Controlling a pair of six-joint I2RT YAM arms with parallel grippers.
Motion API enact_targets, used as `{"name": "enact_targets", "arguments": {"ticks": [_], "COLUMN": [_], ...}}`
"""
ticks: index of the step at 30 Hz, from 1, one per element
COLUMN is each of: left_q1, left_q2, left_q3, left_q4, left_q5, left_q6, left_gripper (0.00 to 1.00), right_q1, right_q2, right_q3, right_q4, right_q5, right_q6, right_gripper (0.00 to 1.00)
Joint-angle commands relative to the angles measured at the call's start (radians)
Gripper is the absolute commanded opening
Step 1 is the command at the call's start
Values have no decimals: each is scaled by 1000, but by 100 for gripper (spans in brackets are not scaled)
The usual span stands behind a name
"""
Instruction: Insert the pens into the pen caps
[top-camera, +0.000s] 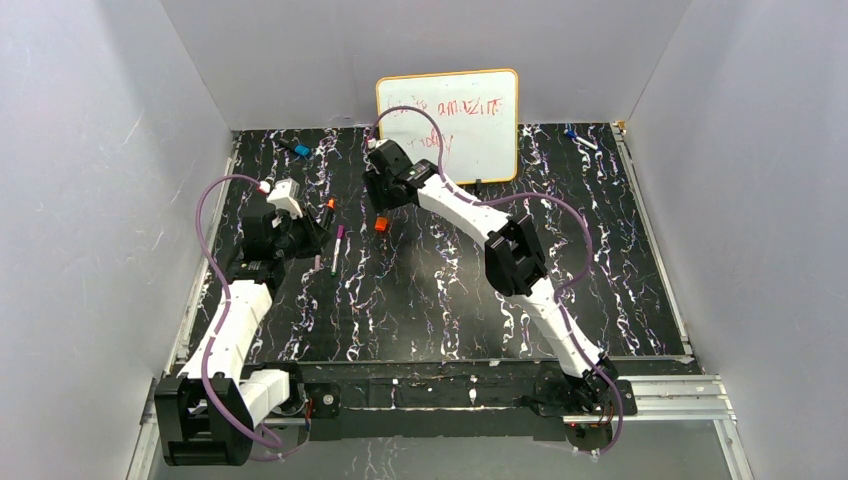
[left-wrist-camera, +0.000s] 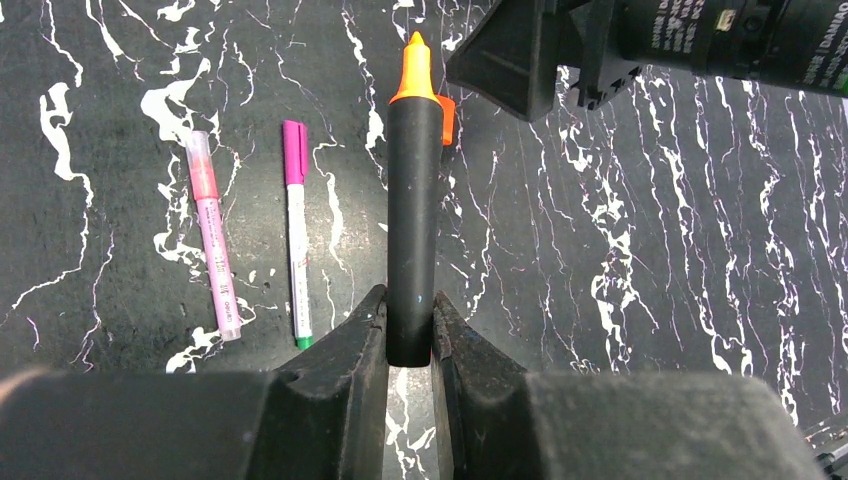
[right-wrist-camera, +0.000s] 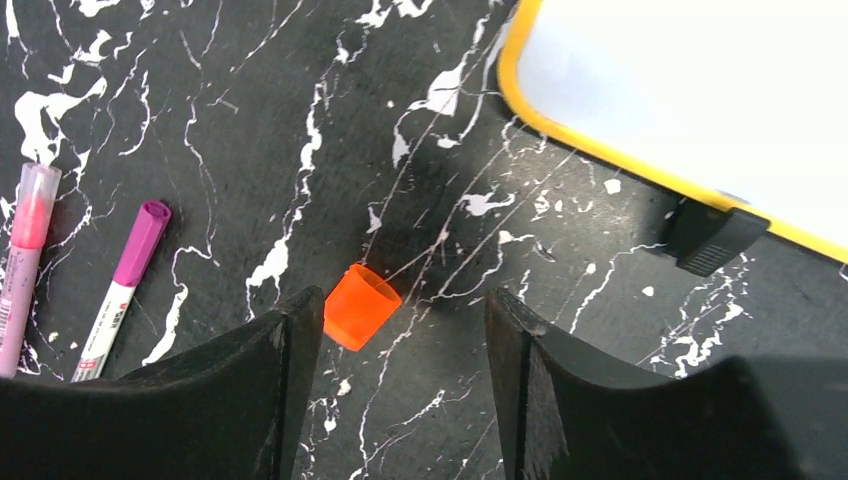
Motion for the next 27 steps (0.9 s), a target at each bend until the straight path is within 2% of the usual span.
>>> {"name": "enact_targets", "arguments": {"ticks": [1, 18, 27], "left_q1": [-11, -21, -21], "left_q2": [-33, -37, -31], "left_q3": [37, 38, 38], "left_q4": [-23, -43, -43], "left_q5": [-12, -24, -22], "left_q6": [26, 44, 45], "left_gripper": [0, 0, 0], "right_q1": [45, 63, 63], "right_q2": [30, 78, 71], "right_q3": [23, -41, -81], "right_q4": [-17, 34, 57], "right_q5": [29, 82, 66], "right_q6": [-32, -71, -71], "right_gripper": [68, 61, 47]}}
